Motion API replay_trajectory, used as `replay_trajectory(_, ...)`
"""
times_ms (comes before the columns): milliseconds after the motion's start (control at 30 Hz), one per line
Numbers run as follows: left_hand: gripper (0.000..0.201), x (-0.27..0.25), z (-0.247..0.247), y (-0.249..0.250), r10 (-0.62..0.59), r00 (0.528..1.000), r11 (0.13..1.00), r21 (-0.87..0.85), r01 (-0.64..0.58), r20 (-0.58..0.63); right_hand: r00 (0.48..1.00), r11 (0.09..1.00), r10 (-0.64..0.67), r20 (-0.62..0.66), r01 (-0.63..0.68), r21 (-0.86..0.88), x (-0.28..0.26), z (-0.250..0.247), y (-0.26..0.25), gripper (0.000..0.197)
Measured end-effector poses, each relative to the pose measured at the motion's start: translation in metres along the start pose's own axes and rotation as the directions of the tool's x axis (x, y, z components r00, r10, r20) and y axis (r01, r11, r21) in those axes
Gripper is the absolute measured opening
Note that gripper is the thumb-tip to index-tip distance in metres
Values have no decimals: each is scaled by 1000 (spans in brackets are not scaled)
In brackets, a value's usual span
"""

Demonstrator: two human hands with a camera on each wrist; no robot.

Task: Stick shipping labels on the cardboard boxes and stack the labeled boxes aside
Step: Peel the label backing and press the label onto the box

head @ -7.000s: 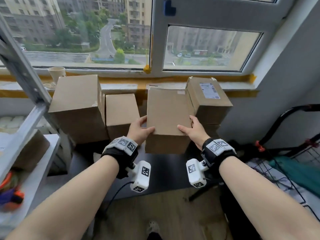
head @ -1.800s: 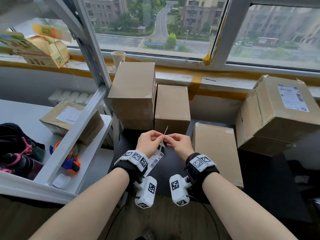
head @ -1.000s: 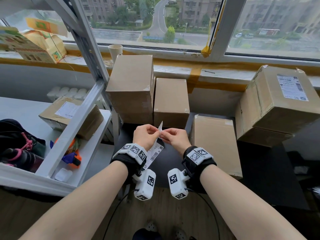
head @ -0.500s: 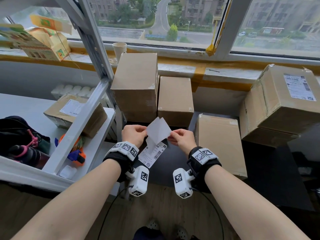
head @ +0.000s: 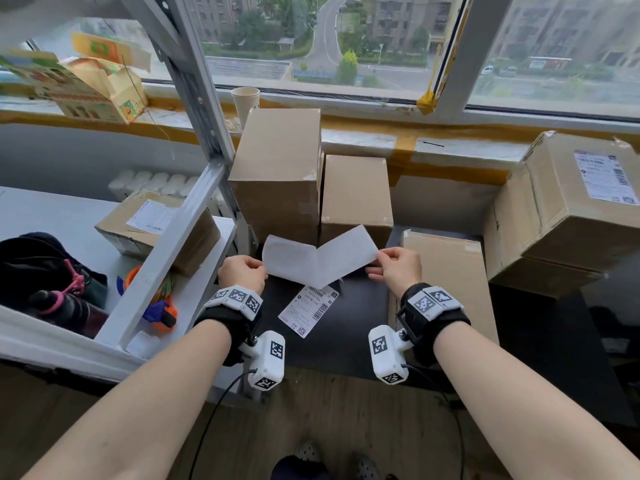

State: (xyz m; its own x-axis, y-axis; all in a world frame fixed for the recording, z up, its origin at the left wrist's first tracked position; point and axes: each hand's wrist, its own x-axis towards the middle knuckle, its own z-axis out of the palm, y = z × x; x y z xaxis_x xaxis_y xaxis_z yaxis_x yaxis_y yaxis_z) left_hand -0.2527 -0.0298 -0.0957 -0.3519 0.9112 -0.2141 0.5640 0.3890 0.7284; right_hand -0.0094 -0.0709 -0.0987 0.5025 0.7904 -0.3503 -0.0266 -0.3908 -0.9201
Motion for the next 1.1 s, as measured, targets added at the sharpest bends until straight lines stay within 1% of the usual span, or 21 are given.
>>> replay_trajectory(267, 11, 4, 0, -6, 14, 1000, 999, 50, -14, -13, 990, 998, -53, -133, 49, -29, 5, -18, -9, 12)
replay_trajectory(333, 12, 6, 1, -9, 22, 1000, 998, 56, -22, 8, 989, 998, -65, -132, 61, -32, 6, -21, -11, 14)
replay_trajectory(400, 13, 8, 5, -14, 34, 998, 998, 43, -36, 48, 992, 996, -86, -96, 82, -44, 6, -20, -11, 12)
replay_trajectory(467, 18, 9, 12, -16, 49, 994, 999, -16, -48, 101, 992, 992, -111, -65, 106, -71, 5, -18, -11, 12)
replay_trajectory(567, 17, 7, 24, -14, 58, 977, 986, -166, -24, 205, 989, 985, -148, -29, 145, -92, 3, -13, -8, 21)
replay_trajectory(633, 11, 5, 31, -12, 57, 954, 955, -294, 34, 295, 986, 982, -164, -7, 163, -91, 3, -9, -5, 22)
replay_trajectory(700, 12, 7, 42, -13, 30, 936, 922, -372, 110, 350, 984, 978, -179, 6, 179, -107, 3, -6, -2, 18)
replay_trajectory(833, 5, 14, 66, -31, -82, 916, 916, -333, 225, 393, 984, 971, -177, 10, 177, -160, 5, -2, 8, 8)
replay_trajectory(933, 12, 23, 80, -54, -178, 909, 926, -250, 284, 376, 986, 964, -169, 8, 167, -205, 5, 1, 15, 8)
replay_trajectory(1000, 11, 26, 83, -65, -215, 913, 934, -199, 296, 348, 987, 961, -160, 11, 159, -225, 4, 3, 19, 9)
replay_trajectory(1100, 8, 28, 84, -73, -229, 915, 945, -148, 291, 333, 987, 957, -159, 14, 158, -242, 1, 4, 23, 9)
